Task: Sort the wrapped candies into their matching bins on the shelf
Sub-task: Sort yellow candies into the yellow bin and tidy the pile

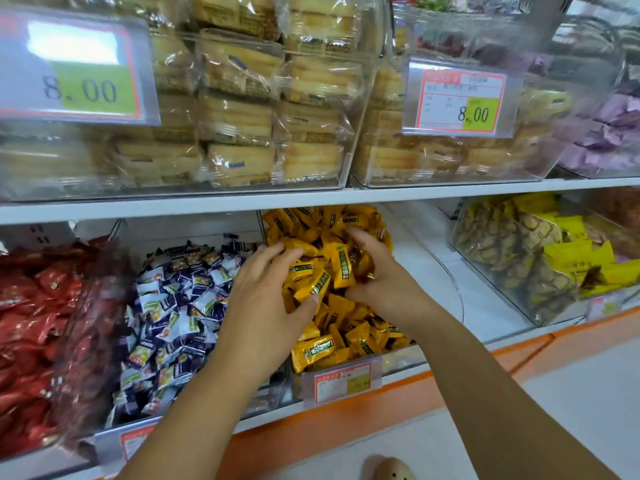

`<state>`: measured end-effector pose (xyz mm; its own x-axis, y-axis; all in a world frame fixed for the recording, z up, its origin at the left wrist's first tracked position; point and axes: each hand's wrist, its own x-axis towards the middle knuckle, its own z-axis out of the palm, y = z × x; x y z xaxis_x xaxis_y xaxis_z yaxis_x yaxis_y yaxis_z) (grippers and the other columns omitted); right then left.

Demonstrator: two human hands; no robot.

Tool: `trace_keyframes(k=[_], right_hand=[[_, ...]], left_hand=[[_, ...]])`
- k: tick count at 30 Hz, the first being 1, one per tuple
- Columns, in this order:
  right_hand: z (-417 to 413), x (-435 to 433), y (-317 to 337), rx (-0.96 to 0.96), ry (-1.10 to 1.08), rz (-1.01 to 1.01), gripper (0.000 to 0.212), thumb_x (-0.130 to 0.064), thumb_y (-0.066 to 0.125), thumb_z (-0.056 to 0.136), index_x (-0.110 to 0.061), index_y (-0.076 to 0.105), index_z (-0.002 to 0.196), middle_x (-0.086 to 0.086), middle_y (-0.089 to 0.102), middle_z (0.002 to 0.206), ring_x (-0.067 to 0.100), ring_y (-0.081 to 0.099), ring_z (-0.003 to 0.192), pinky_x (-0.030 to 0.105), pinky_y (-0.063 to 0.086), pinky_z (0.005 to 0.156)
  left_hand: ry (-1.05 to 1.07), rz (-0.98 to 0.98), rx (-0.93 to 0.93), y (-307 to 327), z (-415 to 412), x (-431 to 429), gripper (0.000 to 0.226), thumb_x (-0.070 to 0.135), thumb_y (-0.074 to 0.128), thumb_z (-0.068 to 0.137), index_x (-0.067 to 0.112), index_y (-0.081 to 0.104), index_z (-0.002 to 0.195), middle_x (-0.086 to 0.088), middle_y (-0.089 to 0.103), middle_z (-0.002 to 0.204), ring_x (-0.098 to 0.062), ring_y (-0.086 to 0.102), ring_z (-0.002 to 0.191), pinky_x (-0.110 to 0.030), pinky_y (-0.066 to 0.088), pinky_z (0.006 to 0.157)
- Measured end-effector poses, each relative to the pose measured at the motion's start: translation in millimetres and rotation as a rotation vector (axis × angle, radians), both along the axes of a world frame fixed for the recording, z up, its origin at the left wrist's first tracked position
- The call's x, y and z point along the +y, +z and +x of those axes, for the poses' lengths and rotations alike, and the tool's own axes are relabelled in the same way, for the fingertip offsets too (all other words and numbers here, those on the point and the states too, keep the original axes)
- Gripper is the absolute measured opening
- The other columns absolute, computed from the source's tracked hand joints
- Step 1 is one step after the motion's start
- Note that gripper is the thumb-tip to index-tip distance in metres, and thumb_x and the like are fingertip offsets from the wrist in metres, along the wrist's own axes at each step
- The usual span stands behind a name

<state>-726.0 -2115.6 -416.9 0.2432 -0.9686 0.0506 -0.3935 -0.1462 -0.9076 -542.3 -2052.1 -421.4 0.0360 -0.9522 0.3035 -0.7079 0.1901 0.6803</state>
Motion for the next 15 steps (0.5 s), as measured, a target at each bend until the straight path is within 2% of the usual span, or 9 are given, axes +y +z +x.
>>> trace_keyframes(k=[2, 3, 6, 8, 10, 12, 13, 14, 15], right_hand=[[-6, 4, -9, -0.047, -0.02, -0.025, 0.089, 0.0, 0.066, 0.072, -0.055, 0.036, 0.134, -0.009, 0.04, 0.144, 0.015, 0.045, 0.129, 0.046, 0.047, 0.1], [-7, 5, -11, -0.072, -0.055, -0.05, 0.087, 0.001, 0.066, 0.073, -0.057, 0.038, 0.132, -0.009, 0.042, 0.143, 0.013, 0.047, 0.128, 0.043, 0.048, 0.1], [-8, 7, -5, -0.087, -0.144, -0.187, 0.081, 0.003, 0.068, 0.08, -0.059, 0.038, 0.123, -0.013, 0.049, 0.135, 0.001, 0.051, 0.12, 0.015, 0.046, 0.094], [-10, 9, 1, -0.052, -0.151, -0.259, 0.076, 0.0, 0.068, 0.082, -0.056, 0.036, 0.122, -0.018, 0.05, 0.131, -0.006, 0.05, 0.116, 0.005, 0.042, 0.09], [-13, 8, 2, 0.007, -0.144, -0.276, 0.076, 0.0, 0.068, 0.083, -0.051, 0.035, 0.129, -0.019, 0.049, 0.133, -0.007, 0.051, 0.11, 0.006, 0.046, 0.083], [-20, 5, -2, 0.051, -0.135, -0.231, 0.08, 0.005, 0.066, 0.082, -0.046, 0.036, 0.135, -0.017, 0.052, 0.131, 0.007, 0.059, 0.081, 0.011, 0.048, 0.062], [-23, 4, -4, 0.057, -0.123, -0.203, 0.08, 0.009, 0.064, 0.08, -0.042, 0.038, 0.137, -0.016, 0.054, 0.128, 0.016, 0.058, 0.068, 0.012, 0.045, 0.053], [-26, 3, -5, 0.059, -0.106, -0.182, 0.08, 0.013, 0.061, 0.079, -0.039, 0.042, 0.136, -0.015, 0.057, 0.125, 0.017, 0.056, 0.061, 0.013, 0.042, 0.049], [-27, 2, -6, 0.063, -0.087, -0.168, 0.079, 0.015, 0.059, 0.077, -0.038, 0.046, 0.135, -0.014, 0.059, 0.122, 0.01, 0.056, 0.06, 0.012, 0.04, 0.049]], left_hand=[[-0.043, 0.01, -0.05, -2, -3, -4, 0.066, 0.049, 0.061, 0.085, 0.049, 0.027, 0.142, 0.017, 0.013, 0.155, -0.006, 0.001, 0.143, -0.044, 0.012, 0.119], [-0.057, 0.006, -0.105, -2, -5, -6, 0.067, 0.054, 0.058, 0.085, 0.054, 0.022, 0.141, 0.018, 0.009, 0.155, -0.006, -0.005, 0.143, -0.047, 0.008, 0.119], [-0.057, -0.026, -0.296, -6, -13, -15, 0.061, 0.064, 0.047, 0.085, 0.061, 0.018, 0.139, 0.016, 0.004, 0.157, -0.01, -0.012, 0.143, -0.057, -0.001, 0.116], [-0.046, -0.05, -0.355, -10, -17, -18, 0.055, 0.063, 0.046, 0.086, 0.061, 0.025, 0.137, 0.013, 0.008, 0.157, -0.015, -0.009, 0.145, -0.062, -0.001, 0.113], [-0.034, -0.066, -0.377, -12, -19, -20, 0.051, 0.061, 0.048, 0.086, 0.059, 0.033, 0.135, 0.009, 0.015, 0.157, -0.02, -0.002, 0.145, -0.067, 0.003, 0.111], [-0.03, -0.084, -0.409, -11, -20, -22, 0.053, 0.064, 0.044, 0.084, 0.059, 0.03, 0.135, 0.007, 0.018, 0.156, -0.023, 0.002, 0.145, -0.069, 0.003, 0.109], [-0.039, -0.101, -0.447, -11, -21, -23, 0.055, 0.066, 0.041, 0.083, 0.06, 0.027, 0.136, 0.007, 0.016, 0.156, -0.024, 0.001, 0.144, -0.07, 0.001, 0.109], [-0.062, -0.125, -0.499, -9, -23, -24, 0.054, 0.067, 0.039, 0.082, 0.061, 0.027, 0.135, 0.007, 0.014, 0.157, -0.024, 0.001, 0.145, -0.07, -0.003, 0.108], [-0.087, -0.145, -0.552, -7, -25, -25, 0.051, 0.068, 0.038, 0.083, 0.062, 0.031, 0.133, 0.007, 0.013, 0.158, -0.025, 0.002, 0.145, -0.07, -0.005, 0.107]])
